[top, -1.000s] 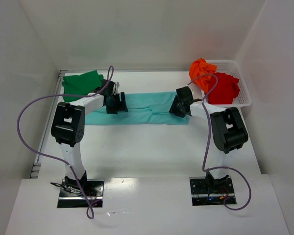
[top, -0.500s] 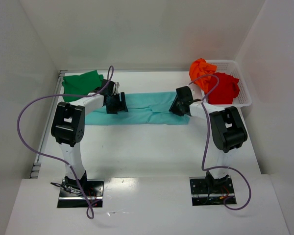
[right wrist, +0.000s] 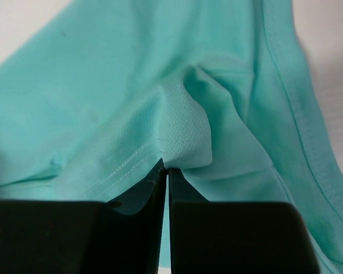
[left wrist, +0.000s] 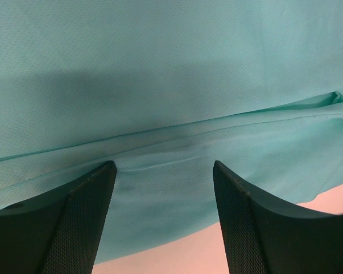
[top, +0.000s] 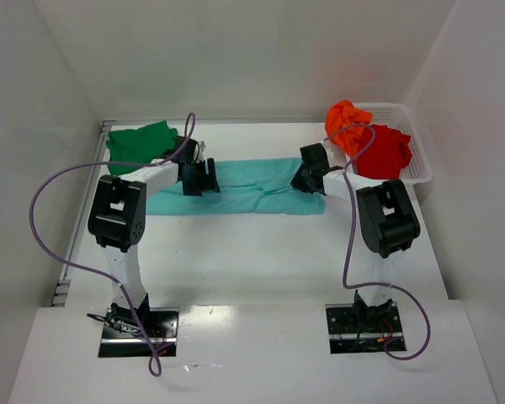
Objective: Fold and stack the t-shirts
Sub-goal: Fold the other side of the tshirt into a rectangle
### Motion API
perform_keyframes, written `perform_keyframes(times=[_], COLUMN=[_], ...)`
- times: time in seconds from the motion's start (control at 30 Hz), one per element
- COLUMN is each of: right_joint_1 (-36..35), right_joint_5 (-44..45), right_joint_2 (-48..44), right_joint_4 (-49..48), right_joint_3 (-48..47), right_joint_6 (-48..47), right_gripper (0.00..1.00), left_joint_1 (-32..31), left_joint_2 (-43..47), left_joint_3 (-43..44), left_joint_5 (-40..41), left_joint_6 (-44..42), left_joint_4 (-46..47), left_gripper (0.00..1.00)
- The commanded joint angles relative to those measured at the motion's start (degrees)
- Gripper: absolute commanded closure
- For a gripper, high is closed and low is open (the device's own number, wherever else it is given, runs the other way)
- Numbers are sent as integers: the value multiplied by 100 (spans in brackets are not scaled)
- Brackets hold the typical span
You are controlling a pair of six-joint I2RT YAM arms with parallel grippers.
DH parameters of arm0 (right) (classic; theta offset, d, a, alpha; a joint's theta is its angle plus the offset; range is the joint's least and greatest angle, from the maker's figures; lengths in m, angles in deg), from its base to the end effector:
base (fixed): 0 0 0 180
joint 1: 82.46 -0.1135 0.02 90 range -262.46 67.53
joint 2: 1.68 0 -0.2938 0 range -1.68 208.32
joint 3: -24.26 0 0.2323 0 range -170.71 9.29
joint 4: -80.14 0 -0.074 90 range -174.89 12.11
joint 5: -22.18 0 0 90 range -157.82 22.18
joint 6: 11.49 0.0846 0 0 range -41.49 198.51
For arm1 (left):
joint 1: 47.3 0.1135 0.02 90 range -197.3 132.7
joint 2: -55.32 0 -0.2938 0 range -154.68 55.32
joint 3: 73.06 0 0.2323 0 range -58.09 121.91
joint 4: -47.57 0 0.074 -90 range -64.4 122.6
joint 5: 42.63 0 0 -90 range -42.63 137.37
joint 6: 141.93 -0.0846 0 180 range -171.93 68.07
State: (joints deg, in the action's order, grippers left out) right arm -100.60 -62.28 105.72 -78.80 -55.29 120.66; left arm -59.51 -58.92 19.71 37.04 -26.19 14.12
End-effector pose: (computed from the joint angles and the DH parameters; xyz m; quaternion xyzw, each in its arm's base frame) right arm 0.3990 0.1221 0.1661 0.2111 0.9113 0.1369 0.3259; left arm 0.4338 -0.1094 0.1677 -0.0849 0.9462 -0.1788 0.2559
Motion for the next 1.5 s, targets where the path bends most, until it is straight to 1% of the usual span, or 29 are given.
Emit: perform_keyframes(times=[0.0, 0.17, 0.37, 0.4, 0.43, 0.5, 0.6, 0.63, 0.73, 0.77, 0.83, 0.87, 1.0, 1.07, 1.1, 1.17, 1.2, 1.23, 1.3, 1.33, 1.4, 1.47], right_joint_1=[-33, -33, -33, -33, -33, -33, -33, -33, 20, 20, 20, 20, 20, 20, 20, 20, 20, 20, 20, 20, 20, 20], right_joint_5=[281, 281, 281, 229, 228, 114, -35, -175, -246, -246, -142, -80, -79, -79, -19, 69, 131, 201, 202, 202, 254, 255], right_joint_2=[141, 405, 757, 844, 923, 976, 976, 1037, 1038, 986, 802, 548, -24, -166, -227, -307, -307, -307, -246, -245, -123, -70], right_joint_4=[-222, -222, -222, -222, -283, -432, -591, -591, -364, -310, -310, -310, -477, -477, -477, -425, -424, -424, -354, -293, -292, -231], right_joint_3=[-564, -1074, -1672, -1742, -1803, -1883, -2006, -2145, -2383, -2384, -2209, -2078, -1271, -1041, -822, -636, -461, -407, -354, -354, -354, -415], right_joint_6=[-75, -75, -190, -190, -190, -242, -242, -242, -391, -444, -445, -445, -567, -568, -620, -620, -620, -620, -681, -682, -682, -682], right_gripper=[93, 93, 91, 88, 88, 84, 72, 60, 46, 39, 38, 37, 37, 49, 61, 73, 81, 83, 84, 84, 85, 85], left_joint_1=[-19, -19, -19, -19, -19, -19, -19, -19, -19, -19, -19, -19, -19, -19, 34, 95, 157, 157, 157, 157, 157, 88], left_joint_2=[-476, -477, -530, -530, -530, -530, -530, -530, -469, -416, -363, -284, -29, 199, 278, 515, 656, 709, 710, 710, 623, 491], left_joint_3=[-98, -98, -98, -98, -98, -98, -98, -98, -98, -98, -98, -37, 155, 244, 314, 525, 587, 657, 938, 1017, 1123, 1202], left_joint_5=[137, 136, 136, 136, 136, 136, 136, 136, 136, 136, 136, 197, 321, 321, 216, -73, -266, -625, -952, -1284, -1620, -1911], left_joint_6=[-122, -122, -122, -122, -122, -122, -122, -122, -122, -122, -122, -122, -122, -122, -217, -358, -515, -587, -737, -737, -737, -684], left_joint_4=[-191, -191, -191, -191, -191, -191, -191, -191, -244, -244, -244, -244, -419, -480, -481, -481, -429, -428, -376, -280, -87, 151], left_gripper=[23, 23, 23, 23, 23, 23, 23, 23, 23, 23, 23, 23, 21, 20, 20, 20, 20, 22, 26, 34, 42, 53])
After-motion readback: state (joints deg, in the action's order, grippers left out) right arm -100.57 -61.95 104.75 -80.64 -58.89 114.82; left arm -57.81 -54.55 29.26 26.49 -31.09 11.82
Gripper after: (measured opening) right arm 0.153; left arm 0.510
